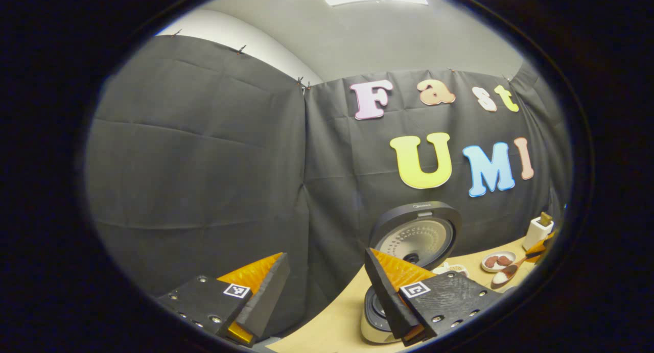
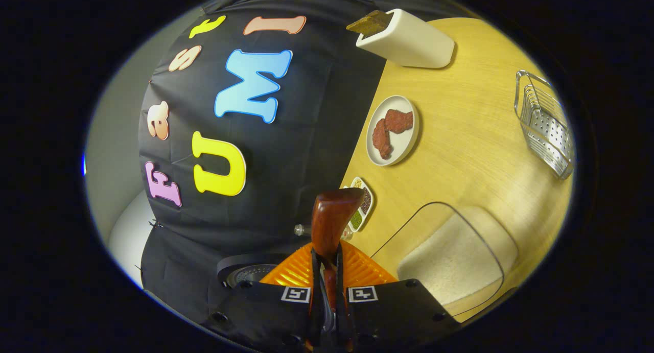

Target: Close the left gripper, press the button to open the rice cooker; take a wooden spoon from the chopstick holder with the right hand, scoop a spoonful of rice and pour it into the rice cooker, then put the wooden spoon back into the chopstick holder.

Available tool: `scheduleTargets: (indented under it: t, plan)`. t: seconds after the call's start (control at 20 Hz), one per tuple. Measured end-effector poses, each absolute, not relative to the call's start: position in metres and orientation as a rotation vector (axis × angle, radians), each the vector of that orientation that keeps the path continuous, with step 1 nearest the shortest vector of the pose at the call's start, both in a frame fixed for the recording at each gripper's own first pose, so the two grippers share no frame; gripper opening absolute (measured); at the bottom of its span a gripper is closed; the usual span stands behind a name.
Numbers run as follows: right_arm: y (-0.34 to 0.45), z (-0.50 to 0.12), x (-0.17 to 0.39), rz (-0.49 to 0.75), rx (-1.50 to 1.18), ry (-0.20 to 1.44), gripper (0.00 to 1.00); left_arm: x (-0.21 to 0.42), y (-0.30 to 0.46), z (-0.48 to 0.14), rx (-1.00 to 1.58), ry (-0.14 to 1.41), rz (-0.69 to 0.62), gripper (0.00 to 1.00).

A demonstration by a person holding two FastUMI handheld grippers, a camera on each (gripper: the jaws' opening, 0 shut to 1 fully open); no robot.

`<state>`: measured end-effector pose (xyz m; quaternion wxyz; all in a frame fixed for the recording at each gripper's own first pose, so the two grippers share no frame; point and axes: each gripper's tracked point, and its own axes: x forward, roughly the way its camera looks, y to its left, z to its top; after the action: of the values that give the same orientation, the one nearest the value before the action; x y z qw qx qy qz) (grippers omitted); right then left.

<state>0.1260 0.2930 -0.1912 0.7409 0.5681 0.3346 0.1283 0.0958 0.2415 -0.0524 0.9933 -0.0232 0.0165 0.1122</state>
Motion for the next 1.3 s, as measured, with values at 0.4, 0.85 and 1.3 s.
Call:
scheduleTargets:
  t: [0.4, 0.85, 1.3]
  plan:
    - [0.380, -0.146, 0.129, 0.446, 1.349, 0.744, 0.13, 0.072, 0.270, -0.056, -0.028, 0.040, 0.286, 0.88]
    - [0.470, -0.157, 0.125, 0.538, 1.278, 0.796, 0.13, 0.043, 0.308, -0.063, -0.009, 0.066, 0.374, 0.88]
    - [0.523, -0.184, 0.126, 0.551, 1.137, 0.814, 0.13, 0.019, 0.339, -0.078, 0.000, 0.106, 0.463, 0.88]
